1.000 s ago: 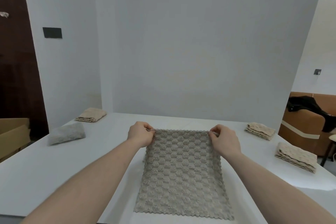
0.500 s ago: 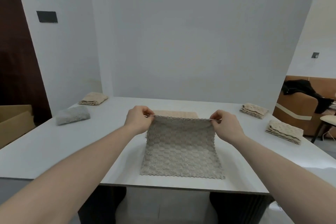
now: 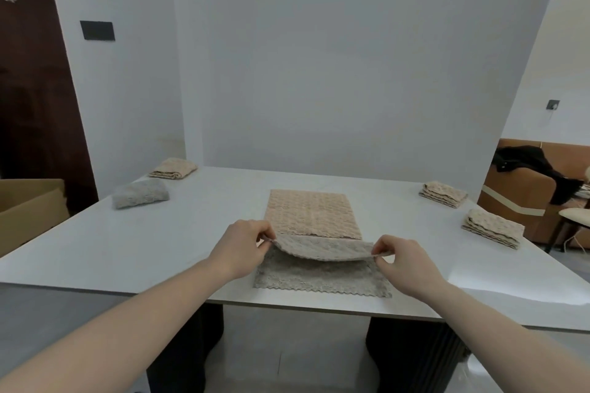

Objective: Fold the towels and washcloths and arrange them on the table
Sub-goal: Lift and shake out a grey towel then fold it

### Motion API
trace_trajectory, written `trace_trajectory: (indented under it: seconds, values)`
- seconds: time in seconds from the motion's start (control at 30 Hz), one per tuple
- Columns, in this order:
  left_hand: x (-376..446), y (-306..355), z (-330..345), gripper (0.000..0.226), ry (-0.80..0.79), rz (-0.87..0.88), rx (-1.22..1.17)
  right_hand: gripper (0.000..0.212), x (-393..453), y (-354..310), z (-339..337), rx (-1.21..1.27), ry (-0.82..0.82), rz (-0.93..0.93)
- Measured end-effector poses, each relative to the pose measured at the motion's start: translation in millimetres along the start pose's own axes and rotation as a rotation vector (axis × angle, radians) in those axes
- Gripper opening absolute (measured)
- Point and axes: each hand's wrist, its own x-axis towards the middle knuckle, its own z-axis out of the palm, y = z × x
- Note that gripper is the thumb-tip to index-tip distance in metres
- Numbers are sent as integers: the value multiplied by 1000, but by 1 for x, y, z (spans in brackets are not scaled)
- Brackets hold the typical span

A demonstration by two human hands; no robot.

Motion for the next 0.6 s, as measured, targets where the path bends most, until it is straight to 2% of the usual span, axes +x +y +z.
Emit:
trace_trajectory:
  seconds: [0.4, 0.6]
  values:
    - [-35, -12, 13, 7, -59, 1, 27, 13, -36, 10, 15, 14, -6, 43]
    - [-40, -17, 19, 16, -127, 47, 119, 10, -44, 19, 27, 37, -27, 11]
